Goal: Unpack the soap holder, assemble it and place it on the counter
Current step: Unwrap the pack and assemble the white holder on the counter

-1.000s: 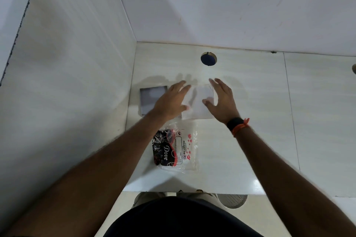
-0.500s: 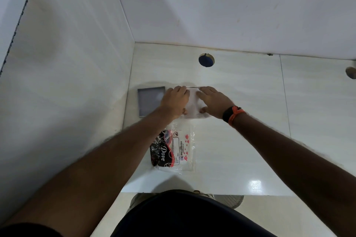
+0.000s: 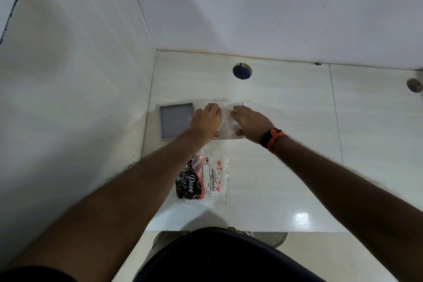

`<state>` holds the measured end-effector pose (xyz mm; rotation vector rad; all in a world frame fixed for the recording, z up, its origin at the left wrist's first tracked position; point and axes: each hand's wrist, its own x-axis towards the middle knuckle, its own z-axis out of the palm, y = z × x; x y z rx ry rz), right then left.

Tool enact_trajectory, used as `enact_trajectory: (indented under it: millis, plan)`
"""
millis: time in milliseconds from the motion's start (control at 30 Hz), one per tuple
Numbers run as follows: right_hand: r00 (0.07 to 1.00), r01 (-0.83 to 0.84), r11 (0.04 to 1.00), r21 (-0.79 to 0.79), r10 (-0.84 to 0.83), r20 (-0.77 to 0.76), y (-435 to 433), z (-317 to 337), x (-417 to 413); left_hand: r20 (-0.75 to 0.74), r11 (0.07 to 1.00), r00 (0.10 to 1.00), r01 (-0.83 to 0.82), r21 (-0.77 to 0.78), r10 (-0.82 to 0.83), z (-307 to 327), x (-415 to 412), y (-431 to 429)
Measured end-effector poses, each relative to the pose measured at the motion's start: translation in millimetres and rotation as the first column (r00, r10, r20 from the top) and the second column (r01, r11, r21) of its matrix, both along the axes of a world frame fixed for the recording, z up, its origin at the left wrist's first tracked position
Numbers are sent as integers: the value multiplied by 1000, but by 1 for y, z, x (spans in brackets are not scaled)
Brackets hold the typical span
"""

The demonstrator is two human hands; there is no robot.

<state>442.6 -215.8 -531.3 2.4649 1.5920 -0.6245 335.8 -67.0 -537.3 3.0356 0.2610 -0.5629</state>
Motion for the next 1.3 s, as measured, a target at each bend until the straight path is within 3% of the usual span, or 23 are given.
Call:
enact_trajectory:
  millis: [267,667,800,933,1000,1100,1167,1300]
  plan:
    - [999,-34,997,-66,33,-24,1,4,6,-5,992,1000,-13,-124,12,5,-3,6]
    - [986,84,994,-65,-73,153,16,-12,-9,-7,987,987,-163,-12,163,-3,7,-21]
    - [997,72,997,-34,-71,39,12,-10,-2,109,971,989,-73,-228,100,-4,-6,-2]
    - [977,149,987,59,-137,-164,6,5,8,391,915,851,-219,-340,350,-18,-51,22]
    - [931,326,927,187,-280,-233,-1,13,6,376,901,835,-288,-324,402,-30,-75,31]
    - [789,600,730,327,-474,-390,-3,22,-14,247,907,893,-300,-297,376,-40,-99,41]
    - [721,679,644,353,-495,-484,3,22,-31,227,914,901,-308,-263,369,-41,-104,42]
    - [593,788,515,338,-484,-644,15,17,-59,364,897,825,-349,-271,431,-34,-93,41]
